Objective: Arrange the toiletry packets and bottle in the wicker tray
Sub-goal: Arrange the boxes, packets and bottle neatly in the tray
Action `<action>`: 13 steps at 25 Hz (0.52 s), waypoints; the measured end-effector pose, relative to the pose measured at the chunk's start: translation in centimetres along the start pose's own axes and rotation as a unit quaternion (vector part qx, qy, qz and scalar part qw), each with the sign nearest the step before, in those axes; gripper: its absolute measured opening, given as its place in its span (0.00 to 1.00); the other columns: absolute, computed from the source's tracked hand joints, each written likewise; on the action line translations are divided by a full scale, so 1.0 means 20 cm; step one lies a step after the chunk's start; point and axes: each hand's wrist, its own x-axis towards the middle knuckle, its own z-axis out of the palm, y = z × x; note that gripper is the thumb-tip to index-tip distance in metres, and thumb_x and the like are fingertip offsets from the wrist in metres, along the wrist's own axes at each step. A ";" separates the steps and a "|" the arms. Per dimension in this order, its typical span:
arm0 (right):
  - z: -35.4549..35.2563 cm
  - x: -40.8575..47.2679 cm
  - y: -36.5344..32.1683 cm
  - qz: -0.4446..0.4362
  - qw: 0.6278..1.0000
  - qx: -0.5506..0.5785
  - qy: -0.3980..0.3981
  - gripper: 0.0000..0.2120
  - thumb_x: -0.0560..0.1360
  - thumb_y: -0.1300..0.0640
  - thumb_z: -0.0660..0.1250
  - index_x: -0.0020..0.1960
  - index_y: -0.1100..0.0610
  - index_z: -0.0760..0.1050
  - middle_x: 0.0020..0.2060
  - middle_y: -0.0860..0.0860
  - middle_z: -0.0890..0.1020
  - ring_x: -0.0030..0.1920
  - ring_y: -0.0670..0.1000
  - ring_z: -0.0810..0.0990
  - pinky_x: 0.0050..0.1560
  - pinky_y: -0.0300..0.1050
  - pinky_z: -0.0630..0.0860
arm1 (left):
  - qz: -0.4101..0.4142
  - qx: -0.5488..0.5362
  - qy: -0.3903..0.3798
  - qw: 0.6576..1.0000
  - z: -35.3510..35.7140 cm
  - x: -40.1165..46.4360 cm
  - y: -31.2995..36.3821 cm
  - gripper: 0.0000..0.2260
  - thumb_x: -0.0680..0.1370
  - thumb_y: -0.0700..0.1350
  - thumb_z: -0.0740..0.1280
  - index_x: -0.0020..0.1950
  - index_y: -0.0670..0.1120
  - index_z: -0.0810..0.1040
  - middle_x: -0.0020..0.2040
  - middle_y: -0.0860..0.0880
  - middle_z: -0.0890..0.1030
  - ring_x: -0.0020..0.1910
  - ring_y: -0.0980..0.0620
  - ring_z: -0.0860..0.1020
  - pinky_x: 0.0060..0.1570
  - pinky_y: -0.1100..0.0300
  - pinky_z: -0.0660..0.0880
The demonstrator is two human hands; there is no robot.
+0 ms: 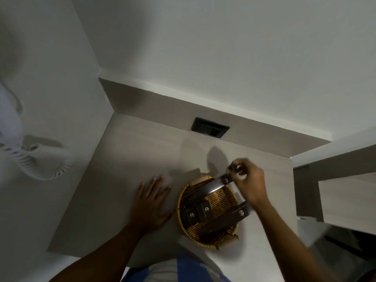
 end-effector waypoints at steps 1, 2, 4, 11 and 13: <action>0.03 -0.12 0.01 -0.002 1.000 -0.010 -0.024 0.13 0.69 0.61 0.75 0.50 0.51 0.77 0.45 0.45 0.82 0.43 0.43 0.80 0.43 0.31 0.76 | 0.000 -0.002 0.005 1.000 0.00 0.00 0.00 0.35 0.76 0.70 0.58 0.78 0.53 0.63 0.82 0.44 0.56 0.80 0.43 0.54 0.75 0.37 0.53; 0.05 -0.21 0.02 0.003 0.999 -0.016 -0.042 0.14 0.68 0.63 0.76 0.50 0.53 0.77 0.46 0.47 0.82 0.43 0.44 0.81 0.44 0.32 0.77 | -0.001 -0.004 0.009 1.000 -0.01 0.00 0.01 0.35 0.76 0.70 0.58 0.79 0.53 0.63 0.82 0.45 0.56 0.80 0.43 0.54 0.76 0.37 0.53; 0.11 -0.28 0.02 0.013 0.998 -0.030 -0.055 0.15 0.68 0.65 0.75 0.51 0.56 0.77 0.49 0.52 0.82 0.46 0.51 0.82 0.47 0.40 0.80 | -0.003 -0.004 0.005 1.000 -0.03 0.00 0.01 0.35 0.76 0.70 0.57 0.79 0.53 0.62 0.82 0.44 0.56 0.80 0.44 0.54 0.76 0.38 0.53; 0.16 -0.33 0.04 -0.017 0.985 -0.159 -0.067 0.15 0.70 0.57 0.72 0.56 0.52 0.77 0.48 0.51 0.83 0.45 0.52 0.81 0.44 0.39 0.76 | -0.006 0.001 -0.029 1.000 -0.09 -0.01 0.05 0.35 0.76 0.71 0.54 0.77 0.50 0.66 0.81 0.42 0.59 0.80 0.42 0.56 0.75 0.40 0.51; 0.19 -0.36 0.07 0.000 0.970 -0.233 -0.073 0.17 0.72 0.54 0.69 0.60 0.51 0.76 0.48 0.53 0.83 0.47 0.55 0.81 0.52 0.47 0.74 | -0.007 0.004 -0.035 0.999 -0.11 -0.01 0.06 0.35 0.77 0.71 0.52 0.76 0.49 0.67 0.80 0.42 0.61 0.79 0.41 0.58 0.74 0.41 0.51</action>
